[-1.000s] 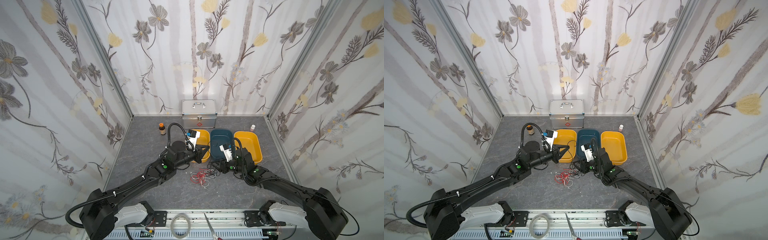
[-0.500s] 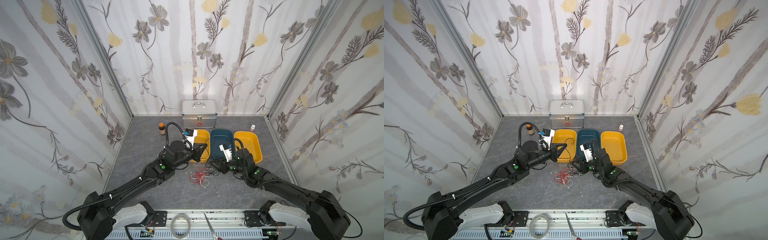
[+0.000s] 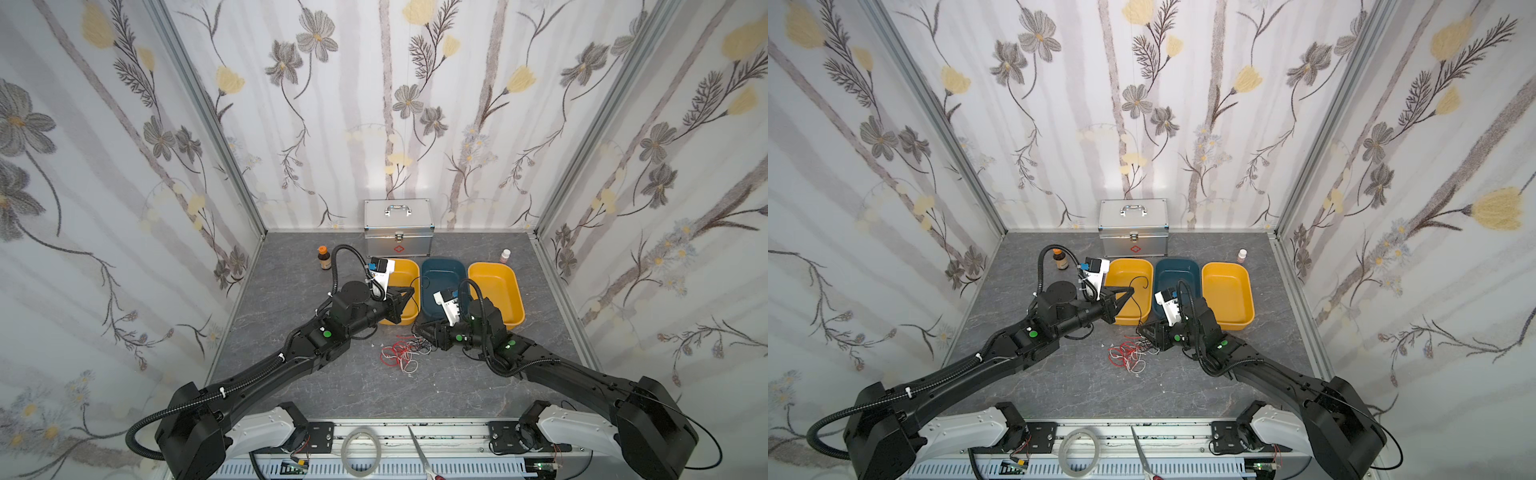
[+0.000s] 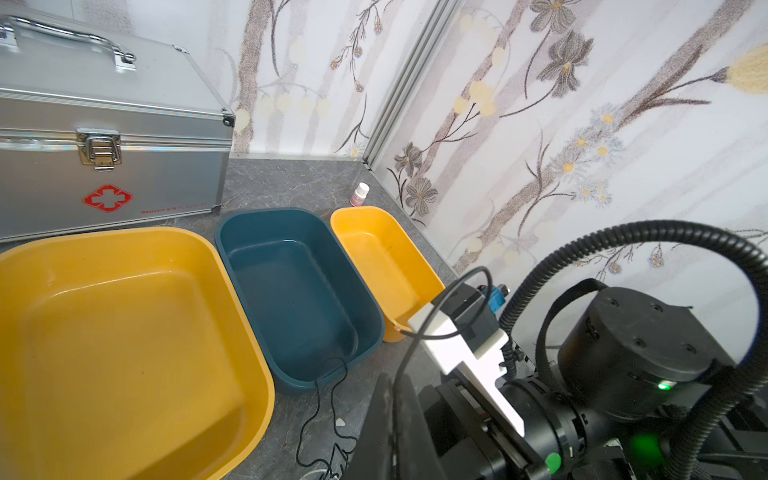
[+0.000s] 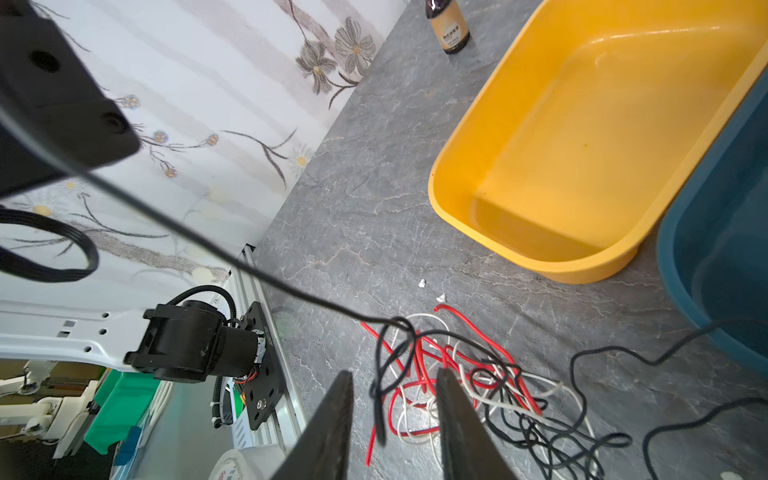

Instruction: Untangle the cables

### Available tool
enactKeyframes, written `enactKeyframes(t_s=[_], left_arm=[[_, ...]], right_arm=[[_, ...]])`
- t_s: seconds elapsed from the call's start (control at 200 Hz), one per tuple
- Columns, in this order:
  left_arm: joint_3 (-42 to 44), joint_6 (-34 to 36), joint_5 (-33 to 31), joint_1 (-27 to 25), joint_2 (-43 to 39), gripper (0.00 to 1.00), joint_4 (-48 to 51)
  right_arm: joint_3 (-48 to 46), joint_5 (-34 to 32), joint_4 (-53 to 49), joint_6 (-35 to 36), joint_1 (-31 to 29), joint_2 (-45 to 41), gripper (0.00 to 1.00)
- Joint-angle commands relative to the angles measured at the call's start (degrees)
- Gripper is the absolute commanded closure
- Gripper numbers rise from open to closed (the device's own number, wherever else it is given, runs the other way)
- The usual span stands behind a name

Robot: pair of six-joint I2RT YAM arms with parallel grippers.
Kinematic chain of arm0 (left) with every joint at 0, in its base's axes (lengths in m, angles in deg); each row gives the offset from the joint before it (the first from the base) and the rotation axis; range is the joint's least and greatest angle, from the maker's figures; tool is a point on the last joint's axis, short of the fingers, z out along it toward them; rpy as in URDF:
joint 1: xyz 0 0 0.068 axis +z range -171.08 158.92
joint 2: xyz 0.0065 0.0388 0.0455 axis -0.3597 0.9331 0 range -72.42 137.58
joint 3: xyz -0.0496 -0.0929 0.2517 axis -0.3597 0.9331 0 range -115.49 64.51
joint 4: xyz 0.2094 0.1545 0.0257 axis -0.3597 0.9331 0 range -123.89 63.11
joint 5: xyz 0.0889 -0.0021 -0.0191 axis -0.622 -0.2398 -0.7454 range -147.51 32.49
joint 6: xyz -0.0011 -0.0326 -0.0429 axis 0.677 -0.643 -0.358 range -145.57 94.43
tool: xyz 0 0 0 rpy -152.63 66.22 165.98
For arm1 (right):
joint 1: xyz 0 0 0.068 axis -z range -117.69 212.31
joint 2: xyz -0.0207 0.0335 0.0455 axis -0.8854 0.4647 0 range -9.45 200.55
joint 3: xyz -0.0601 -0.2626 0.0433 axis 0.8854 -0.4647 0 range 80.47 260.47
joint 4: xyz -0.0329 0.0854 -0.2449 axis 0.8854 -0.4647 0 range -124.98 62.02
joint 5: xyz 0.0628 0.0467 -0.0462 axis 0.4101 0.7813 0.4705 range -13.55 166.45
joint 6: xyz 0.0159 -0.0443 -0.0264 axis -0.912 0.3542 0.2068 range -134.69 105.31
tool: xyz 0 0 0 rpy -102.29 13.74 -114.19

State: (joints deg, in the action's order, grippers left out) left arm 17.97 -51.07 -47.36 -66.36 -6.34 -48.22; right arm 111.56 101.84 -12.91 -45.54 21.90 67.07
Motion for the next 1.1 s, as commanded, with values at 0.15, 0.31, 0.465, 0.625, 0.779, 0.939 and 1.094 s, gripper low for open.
enactKeyframes(t_s=[0.15, 0.31, 0.465, 0.625, 0.779, 0.939, 1.094], left_arm=[[0.8, 0.0, -0.1, 0.1, -1.6, 0.98, -1.2], [2.6, -0.4, 0.2, 0.1, -3.1, 0.99, -2.3], [3.8, -0.3, -0.3, 0.3, -6.1, 1.00, -2.7], [4.7, -0.1, -0.3, 0.6, -9.2, 1.00, -2.8], [4.8, 0.1, 0.1, 0.7, -10.5, 1.00, -3.2], [4.8, -0.1, -0.3, 0.7, -9.6, 1.00, -2.5], [5.0, -0.7, -0.3, 0.7, -8.9, 1.00, -3.8]], right_arm=[[0.8, -3.2, 2.1, -0.5, -0.2, 1.4, 0.91], [1.0, -5.6, 0.2, -0.6, 0.0, 1.8, 0.97], [1.1, -6.7, -0.2, -1.6, 0.7, 2.5, 1.00], [1.5, -5.9, 0.0, -1.8, 1.6, 1.5, 1.00], [3.6, -4.5, 0.1, -1.0, 1.6, -0.8, 1.00], [5.7, -2.6, -0.1, -0.5, 1.6, -4.3, 1.00], [5.9, -1.8, -0.5, 0.9, 1.5, -6.5, 0.93]])
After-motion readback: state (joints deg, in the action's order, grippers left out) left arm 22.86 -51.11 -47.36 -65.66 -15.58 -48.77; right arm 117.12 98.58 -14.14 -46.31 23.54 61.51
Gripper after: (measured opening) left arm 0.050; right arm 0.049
